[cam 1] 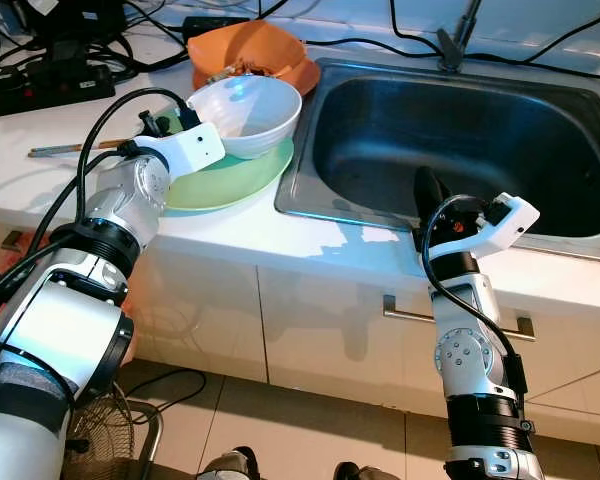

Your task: Kitchen organization

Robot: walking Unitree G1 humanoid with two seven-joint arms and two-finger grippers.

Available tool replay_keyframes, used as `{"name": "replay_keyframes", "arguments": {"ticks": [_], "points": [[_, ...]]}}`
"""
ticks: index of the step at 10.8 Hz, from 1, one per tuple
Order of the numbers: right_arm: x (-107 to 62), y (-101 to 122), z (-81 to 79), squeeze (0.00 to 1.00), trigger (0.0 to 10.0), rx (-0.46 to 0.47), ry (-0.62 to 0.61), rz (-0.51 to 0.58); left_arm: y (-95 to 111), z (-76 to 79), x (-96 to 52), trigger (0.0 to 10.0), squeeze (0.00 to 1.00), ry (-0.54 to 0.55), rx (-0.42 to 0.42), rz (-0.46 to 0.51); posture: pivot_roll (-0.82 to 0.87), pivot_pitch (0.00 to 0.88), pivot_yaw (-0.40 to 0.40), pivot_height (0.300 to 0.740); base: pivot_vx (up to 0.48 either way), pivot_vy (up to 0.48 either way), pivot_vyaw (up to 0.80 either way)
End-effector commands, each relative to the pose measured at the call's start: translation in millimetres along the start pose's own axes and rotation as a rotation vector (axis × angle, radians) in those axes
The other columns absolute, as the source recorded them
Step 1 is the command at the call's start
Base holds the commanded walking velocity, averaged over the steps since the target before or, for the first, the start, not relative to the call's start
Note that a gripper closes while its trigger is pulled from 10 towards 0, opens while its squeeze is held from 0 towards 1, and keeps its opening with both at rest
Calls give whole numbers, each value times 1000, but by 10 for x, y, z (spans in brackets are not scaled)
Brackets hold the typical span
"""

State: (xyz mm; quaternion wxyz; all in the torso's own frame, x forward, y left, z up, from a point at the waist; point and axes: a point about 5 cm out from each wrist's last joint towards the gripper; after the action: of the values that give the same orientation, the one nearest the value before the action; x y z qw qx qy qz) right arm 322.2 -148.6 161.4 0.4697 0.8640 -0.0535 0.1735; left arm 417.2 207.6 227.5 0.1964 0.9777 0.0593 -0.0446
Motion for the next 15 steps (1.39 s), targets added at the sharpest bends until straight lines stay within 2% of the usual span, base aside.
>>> {"name": "replay_keyframes", "arguments": {"ticks": [1,2,5,6,11,12,13,14,15], "points": [[-70,-90,95,0,10000,14,-55,-45,-217,313,-35,3020,0,-96,17,-93,109,141,-11,740,0,0,0],[-73,-91,92,0,10000,14,-54,-45,-217,314,-37,10000,0,-82,9,-96,110,140,-11,740,0,0,0],[-75,-96,94,0,10000,16,-53,-48,-242,279,-41,10000,0,-45,7,-115,110,140,-11,740,0,0,0],[-76,-100,91,0,10000,17,-53,-48,-244,268,-43,0,0,-39,8,-115,112,140,-12,740,0,0,0],[-68,-106,87,0,10000,20,-54,-51,-255,133,-46,0,0,25,18,-124,116,145,-14,740,0,0,0],[-68,-106,88,0,10000,21,-54,-50,-243,67,-47,0,0,56,22,-121,116,145,-13,740,0,0,0],[-73,-112,92,0,10000,22,-57,-51,-222,-22,-48,10000,0,98,48,-115,117,145,-11,740,0,0,0],[-78,-118,92,0,10000,23,-57,-52,-191,-103,-51,10000,0,132,78,-105,117,144,-12,740,0,0,0],[-75,-124,89,0,10000,25,-58,-53,-75,-316,-71,10000,0,207,120,-67,120,144,-12,740,0,0,0]]}}
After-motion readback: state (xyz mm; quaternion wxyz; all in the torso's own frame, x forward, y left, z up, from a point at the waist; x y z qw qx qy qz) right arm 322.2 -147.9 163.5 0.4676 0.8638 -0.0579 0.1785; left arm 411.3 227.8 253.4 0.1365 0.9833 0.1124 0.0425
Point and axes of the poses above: a point about 5 cm out from each wrist's last joint towards the gripper, its own x axis pointing out of the wrist towards the gripper, its own y axis along the axis of the wrist's last joint, z = x × y, and after that the axes turned 7 degrees about -x, right-handed
